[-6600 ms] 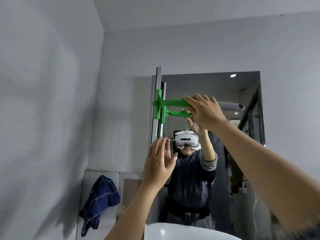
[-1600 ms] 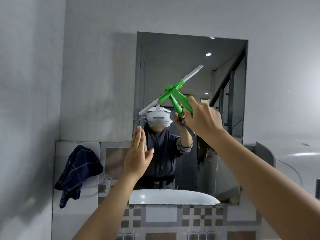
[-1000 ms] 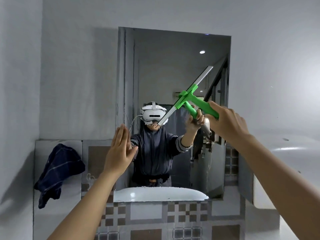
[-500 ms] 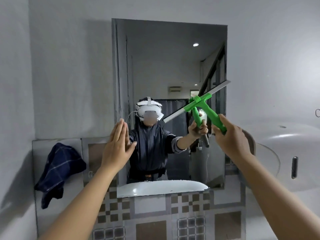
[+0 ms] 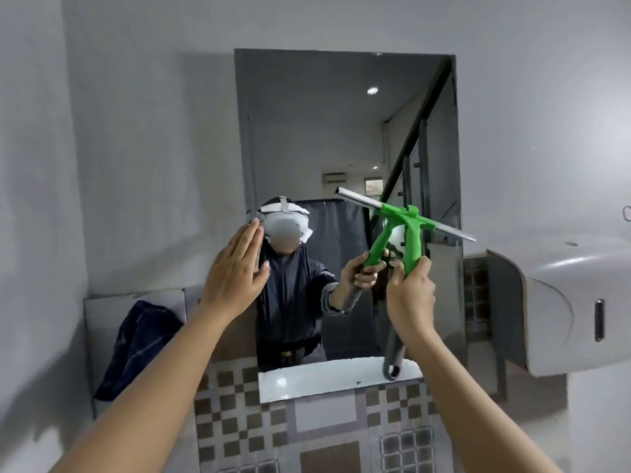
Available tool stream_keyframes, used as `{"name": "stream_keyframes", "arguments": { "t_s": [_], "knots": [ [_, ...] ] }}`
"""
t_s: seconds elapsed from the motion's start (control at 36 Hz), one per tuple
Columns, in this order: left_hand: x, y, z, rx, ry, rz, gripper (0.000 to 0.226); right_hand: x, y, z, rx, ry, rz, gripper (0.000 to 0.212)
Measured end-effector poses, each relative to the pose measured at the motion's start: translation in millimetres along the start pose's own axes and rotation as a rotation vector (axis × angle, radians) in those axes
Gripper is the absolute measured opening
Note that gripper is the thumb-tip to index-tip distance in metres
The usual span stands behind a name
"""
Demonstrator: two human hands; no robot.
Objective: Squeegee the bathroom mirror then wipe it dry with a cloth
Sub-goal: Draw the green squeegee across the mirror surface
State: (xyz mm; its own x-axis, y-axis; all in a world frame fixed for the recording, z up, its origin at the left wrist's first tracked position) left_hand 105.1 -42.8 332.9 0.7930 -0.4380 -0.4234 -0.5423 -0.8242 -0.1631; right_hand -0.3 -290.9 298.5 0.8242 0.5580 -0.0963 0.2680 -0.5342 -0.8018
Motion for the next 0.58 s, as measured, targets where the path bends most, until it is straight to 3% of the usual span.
{"name": "stream_keyframes", "arguments": {
  "t_s": [0.14,0.28,0.58],
  "knots": [
    [-8.0,-12.9,-8.0,0.022,-0.029,-0.020,0.063,24.7,-23.8,14.3,0.101,0.043,-0.127,0.025],
    [-6.1,-19.4,-4.0,0.037,-0.017,-0.041,0.044,47.3,-42.8,26.3,0.151,0.049,-0.207,0.027],
    [3.0,-13.5,10.8,-0.004,-0.003,0.086,0.052,84.8,-73.2,53.2,0.077,-0.028,-0.232,0.017]
  ]
}}
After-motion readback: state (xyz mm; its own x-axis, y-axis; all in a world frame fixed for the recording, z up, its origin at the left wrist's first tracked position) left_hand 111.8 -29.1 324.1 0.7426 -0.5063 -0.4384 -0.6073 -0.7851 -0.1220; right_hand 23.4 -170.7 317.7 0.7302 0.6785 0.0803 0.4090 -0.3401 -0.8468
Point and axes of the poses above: each hand's wrist, its own z-axis away from the middle knuckle, its own x-axis out of the palm, y = z × x, the point moved 2 cm from there along -z, towards the middle knuckle, and after that the axes turned 3 degrees about z, right-handed, at the moved point
